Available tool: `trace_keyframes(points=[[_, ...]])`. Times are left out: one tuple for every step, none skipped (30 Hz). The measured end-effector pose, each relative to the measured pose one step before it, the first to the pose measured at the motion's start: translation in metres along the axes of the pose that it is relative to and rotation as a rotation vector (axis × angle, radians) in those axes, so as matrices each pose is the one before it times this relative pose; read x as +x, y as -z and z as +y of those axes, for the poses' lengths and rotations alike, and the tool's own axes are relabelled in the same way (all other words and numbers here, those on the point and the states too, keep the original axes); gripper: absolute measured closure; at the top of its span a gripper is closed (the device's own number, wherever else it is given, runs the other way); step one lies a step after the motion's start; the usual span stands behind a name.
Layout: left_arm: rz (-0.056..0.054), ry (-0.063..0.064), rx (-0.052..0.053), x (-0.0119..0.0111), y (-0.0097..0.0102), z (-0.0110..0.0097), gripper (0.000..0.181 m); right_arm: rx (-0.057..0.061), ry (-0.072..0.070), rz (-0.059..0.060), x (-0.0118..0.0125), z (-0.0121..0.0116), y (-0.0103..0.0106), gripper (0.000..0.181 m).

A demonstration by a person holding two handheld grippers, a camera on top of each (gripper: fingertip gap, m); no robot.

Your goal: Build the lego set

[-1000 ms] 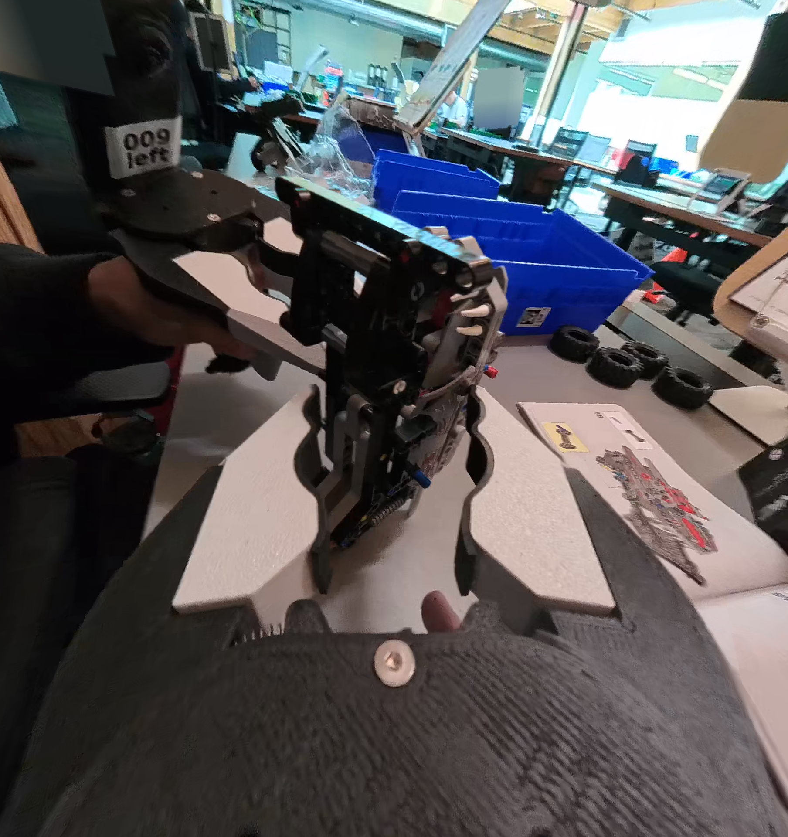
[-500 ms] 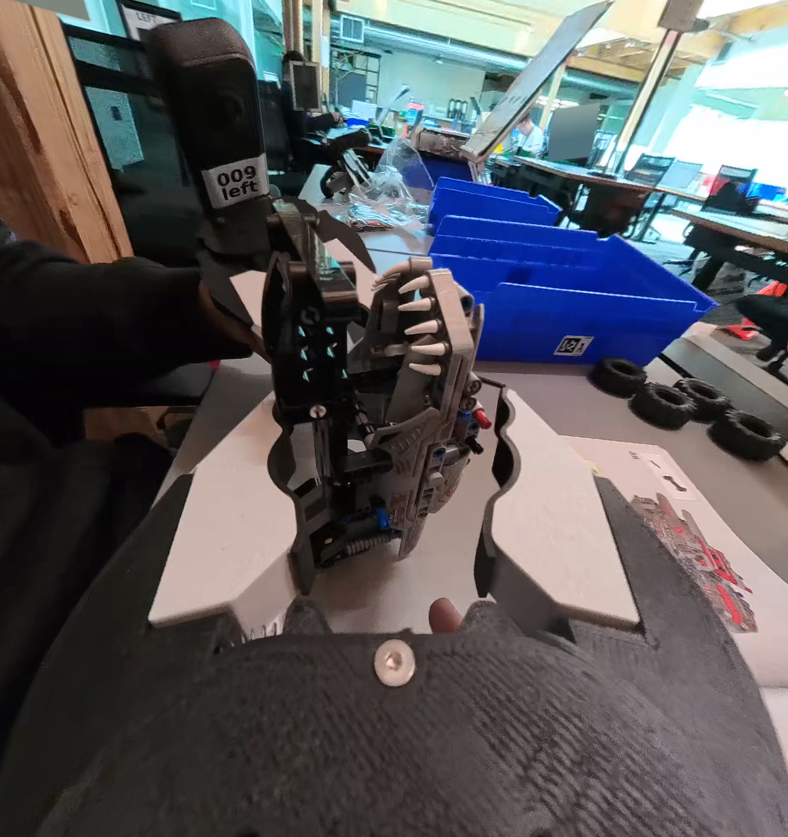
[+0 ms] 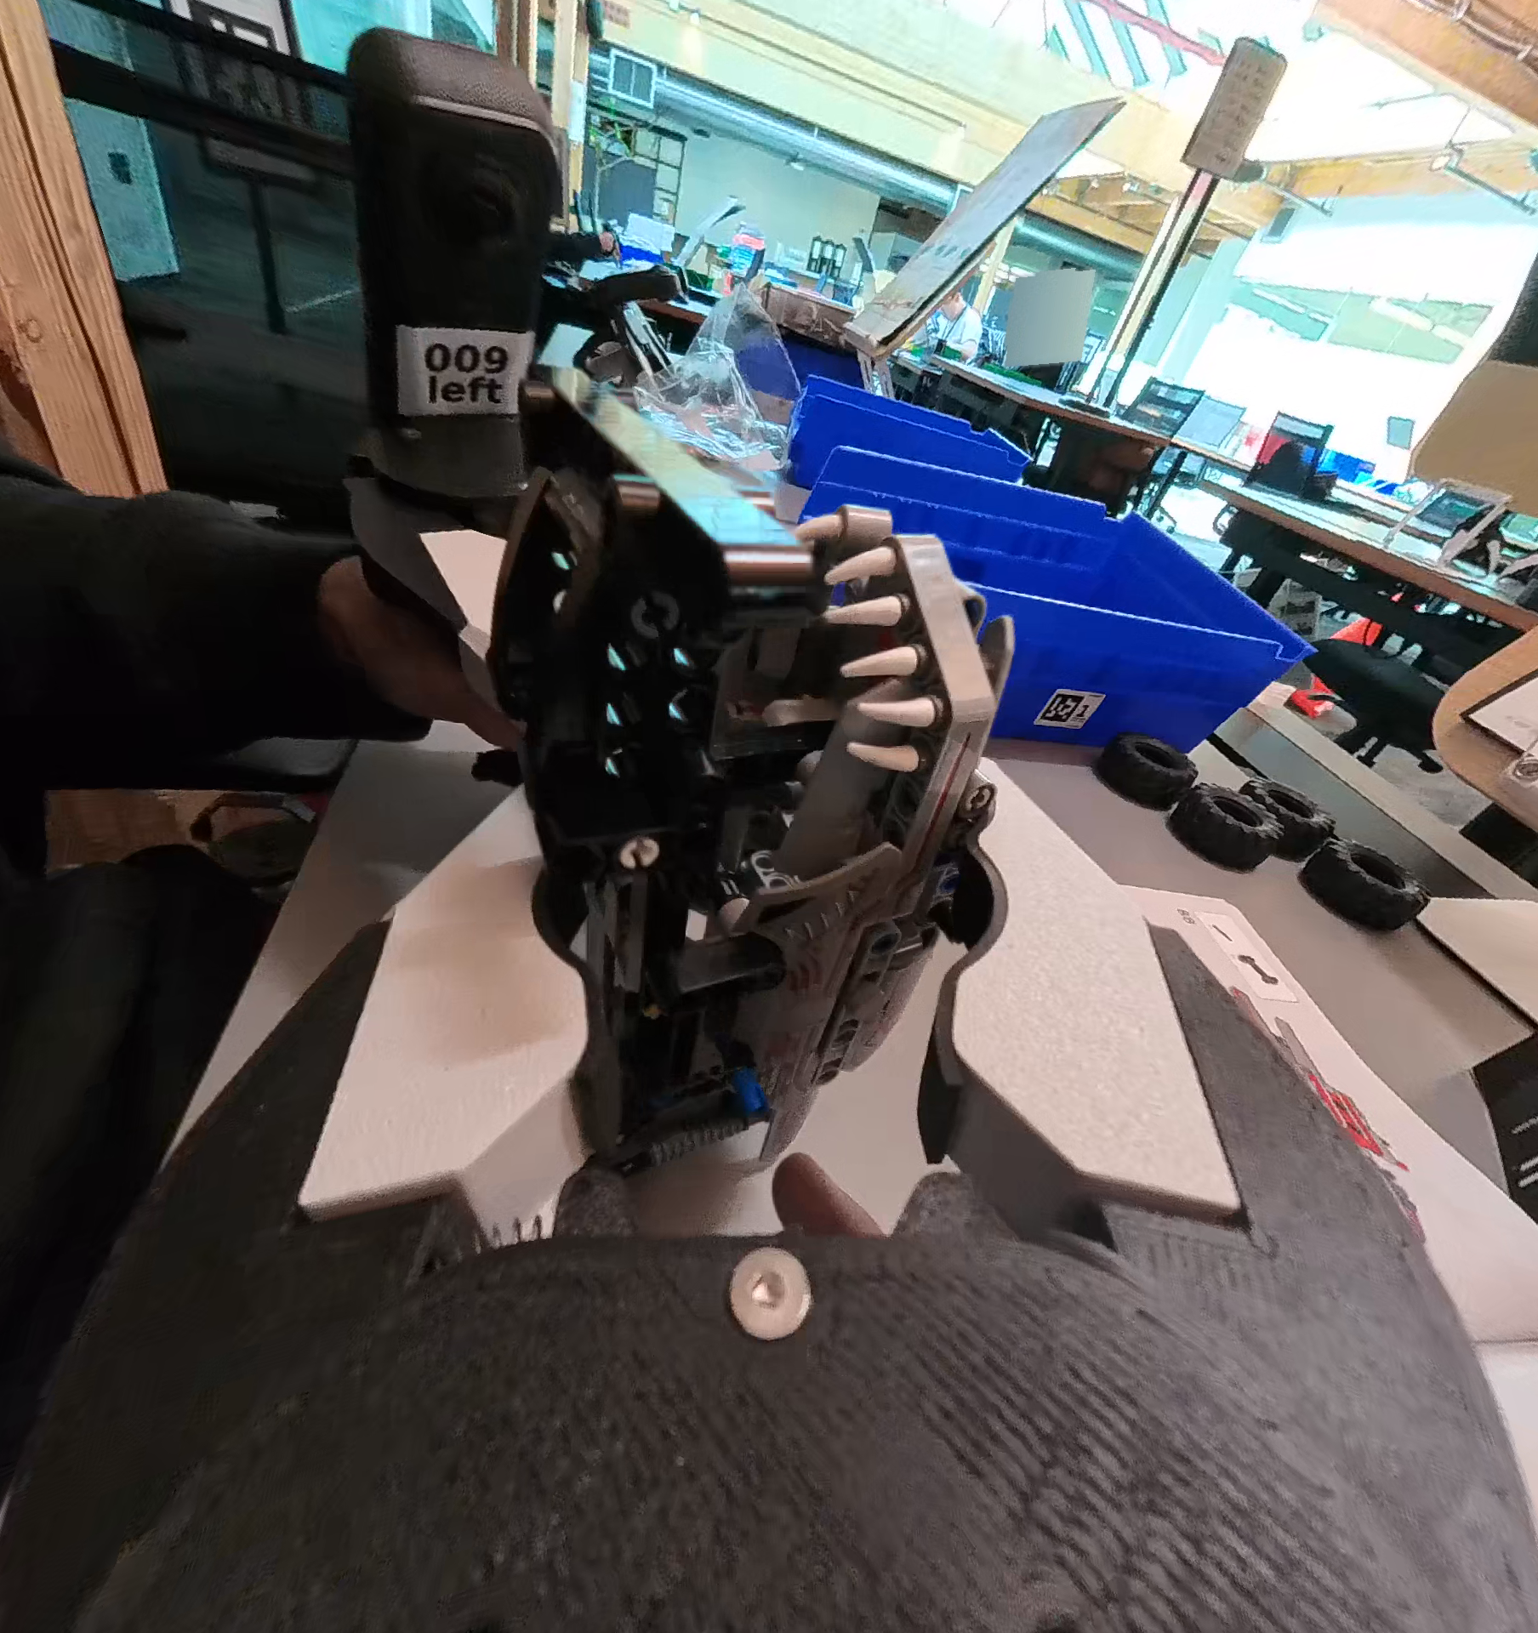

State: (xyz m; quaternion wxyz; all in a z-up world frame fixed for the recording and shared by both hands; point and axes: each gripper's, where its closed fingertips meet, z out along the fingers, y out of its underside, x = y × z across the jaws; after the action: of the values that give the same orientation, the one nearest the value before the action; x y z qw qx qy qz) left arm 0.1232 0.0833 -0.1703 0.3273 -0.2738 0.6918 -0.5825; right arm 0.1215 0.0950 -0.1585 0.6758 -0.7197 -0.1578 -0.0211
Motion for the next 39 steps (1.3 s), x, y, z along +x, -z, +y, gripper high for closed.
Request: trace_keyframes(points=[[-0.0152,-0.0393,0.0017,0.00179,-0.00078,-0.00090,0.148,0.0050,0.0141,0.0028,-0.00098,-0.00132,0.00185,0.097],[-0.0279,-0.0415,-0.0004,-0.00001,-0.00060,-0.00096,0.148,0.0083,0.0327,0.0089,-0.00078,-0.00112,0.00194,0.096],[-0.0259,-0.0355,0.0006,0.00013,-0.00058,-0.00114,0.148,0.0091,0.0221,0.0146,-0.00028,-0.00086,0.00160,0.095],[-0.0157,-0.0217,0.0009,0.00141,-0.00055,-0.00105,0.149,0.0078,-0.0045,0.0089,-0.00122,-0.00055,0.00091,0.091],[-0.0123,-0.0106,0.0038,0.00138,-0.00037,-0.00104,0.149,0.0070,-0.0103,0.0126,-0.00108,-0.00056,0.00058,0.088],[-0.0089,-0.0057,0.0071,0.00134,-0.00016,-0.00083,0.148,0.0068,0.0089,0.0174,-0.00084,-0.00045,0.00098,0.086],[-0.0062,-0.0046,0.0082,0.00116,0.00000,-0.00068,0.149,0.0058,0.0133,0.0163,-0.00058,-0.00044,0.00153,0.085],[-0.0022,-0.0034,0.0090,0.00104,0.00001,-0.00056,0.149,0.0046,0.0060,0.0098,-0.00077,-0.00063,0.00210,0.085],[-0.0024,0.0017,0.0070,0.00029,-0.00011,-0.00029,0.149,-0.0020,0.0042,0.0096,-0.00033,-0.00018,0.00183,0.086],[0.0021,0.0042,0.0057,0.00032,-0.00023,-0.00007,0.146,-0.0063,0.0026,0.0097,-0.00012,0.00019,0.00127,0.086],[0.0212,0.0059,0.0040,0.00238,0.00011,-0.00014,0.149,-0.0023,0.0022,0.0037,-0.00085,-0.00043,0.00101,0.086],[0.0162,0.0043,0.0041,0.00112,0.00040,-0.00022,0.149,0.0025,0.0067,-0.0010,-0.00126,-0.00069,0.00098,0.088],[0.0124,-0.0074,0.0032,0.00050,0.00036,0.00000,0.149,-0.0010,0.0112,0.0018,-0.00033,-0.00024,0.00125,0.091],[0.0083,-0.0117,0.0024,0.00046,0.00041,-0.00013,0.149,-0.0066,0.0087,0.0017,-0.00017,-0.00011,0.00066,0.093],[0.0015,-0.0115,0.0002,-0.00040,0.00022,0.00002,0.149,-0.0093,-0.0014,0.0007,-0.00025,-0.00010,-0.00019,0.094],[-0.0012,-0.0012,-0.0040,-0.00082,0.00002,0.00031,0.149,-0.0111,-0.0157,-0.0005,-0.00020,0.00027,-0.00115,0.092],[0.0042,-0.0036,-0.0008,-0.00043,0.00024,0.00016,0.149,-0.0032,-0.0190,-0.0016,-0.00035,-0.00046,-0.00148,0.090],[0.0095,-0.0175,0.0044,0.00035,0.00061,-0.00013,0.149,0.0128,-0.0139,-0.0072,-0.00095,-0.00207,-0.00059,0.091],[0.0122,-0.0199,0.0079,0.00113,0.00040,-0.00038,0.148,0.0163,-0.0048,-0.0120,-0.00153,-0.00211,-0.00026,0.092],[0.0111,-0.0013,0.0021,0.00052,0.00025,-0.00002,0.148,0.0050,0.0077,-0.0048,-0.00107,-0.00059,-0.00075,0.091],[0.0090,0.0133,-0.0006,-0.00061,0.00000,0.00048,0.148,0.0016,0.0048,0.0079,0.00059,0.00001,-0.00070,0.092],[0.0105,0.0201,0.0058,-0.00059,-0.00010,0.00031,0.148,0.0067,0.0001,0.0120,0.00132,-0.00012,-0.00067,0.093],[0.0087,0.0181,0.0102,-0.00054,-0.00003,0.00045,0.148,0.0149,-0.0064,0.0084,0.00094,-0.00054,-0.00075,0.094],[0.0017,0.0097,0.0101,-0.00072,-0.00018,0.00016,0.148,0.0183,-0.0100,0.0036,0.00070,-0.00092,-0.00061,0.095],[-0.0046,0.0069,0.0039,-0.00054,-0.00047,0.00009,0.149,0.0131,-0.0066,0.0094,0.00161,-0.00036,-0.00045,0.096],[-0.0059,0.0007,-0.0017,-0.00026,-0.00062,0.00006,0.148,0.0059,-0.0037,0.0113,0.00187,0.00006,-0.00010,0.097],[-0.0024,-0.0009,-0.0020,-0.00003,-0.00060,0.00005,0.148,0.0046,-0.0057,0.0002,0.00055,-0.00009,0.00039,0.097],[0.0014,0.0054,-0.0003,-0.00013,-0.00059,0.00003,0.149,0.0016,-0.0024,0.0009,0.00061,0.00025,0.00047,0.097],[0.0032,0.0089,0.0010,-0.00042,-0.00061,0.00017,0.149,0.0004,-0.0044,0.0029,0.00072,0.00022,0.00023,0.097],[0.0023,0.0077,0.0002,-0.00026,-0.00060,0.00027,0.149,-0.0010,-0.0070,0.0047,0.00106,0.00030,0.00003,0.097],[0.0018,0.0000,-0.0006,0.00015,-0.00067,0.00009,0.149,0.0011,-0.0062,0.0025,0.00075,0.00018,0.00010,0.097],[0.0001,0.0007,-0.0029,0.00028,-0.00083,0.00011,0.149,0.0032,-0.0051,0.0032,0.00092,0.00017,0.00028,0.097],[-0.0036,0.0012,-0.0017,-0.00006,-0.00105,-0.00011,0.149,0.0045,-0.0087,0.0032,0.00113,0.00019,0.00043,0.097],[-0.0029,-0.0013,0.0030,0.00005,-0.00075,-0.00018,0.149,0.0058,-0.0061,0.0026,0.00072,-0.00007,0.00050,0.097],[0.0004,0.0021,0.0042,0.00017,-0.00040,0.00005,0.149,0.0060,-0.0049,-0.0006,0.00035,-0.00011,0.00059,0.097],[0.0015,0.0024,0.0019,-0.00007,-0.00010,-0.00004,0.149,0.0020,-0.0023,-0.0027,0.00010,-0.00006,0.00032,0.097],[0.0017,-0.0033,0.0004,-0.00022,-0.00011,-0.00010,0.149,-0.0065,0.0026,-0.0046,-0.00020,0.00024,0.00050,0.097],[0.0080,-0.0119,0.0015,0.00083,-0.00048,-0.00047,0.149,-0.0144,0.0165,-0.0047,-0.00016,0.00086,0.00148,0.098],[0.0105,-0.0052,0.0011,0.00131,-0.00117,-0.00075,0.149,-0.0155,0.0201,-0.0049,-0.00007,0.00087,0.00275,0.099]])
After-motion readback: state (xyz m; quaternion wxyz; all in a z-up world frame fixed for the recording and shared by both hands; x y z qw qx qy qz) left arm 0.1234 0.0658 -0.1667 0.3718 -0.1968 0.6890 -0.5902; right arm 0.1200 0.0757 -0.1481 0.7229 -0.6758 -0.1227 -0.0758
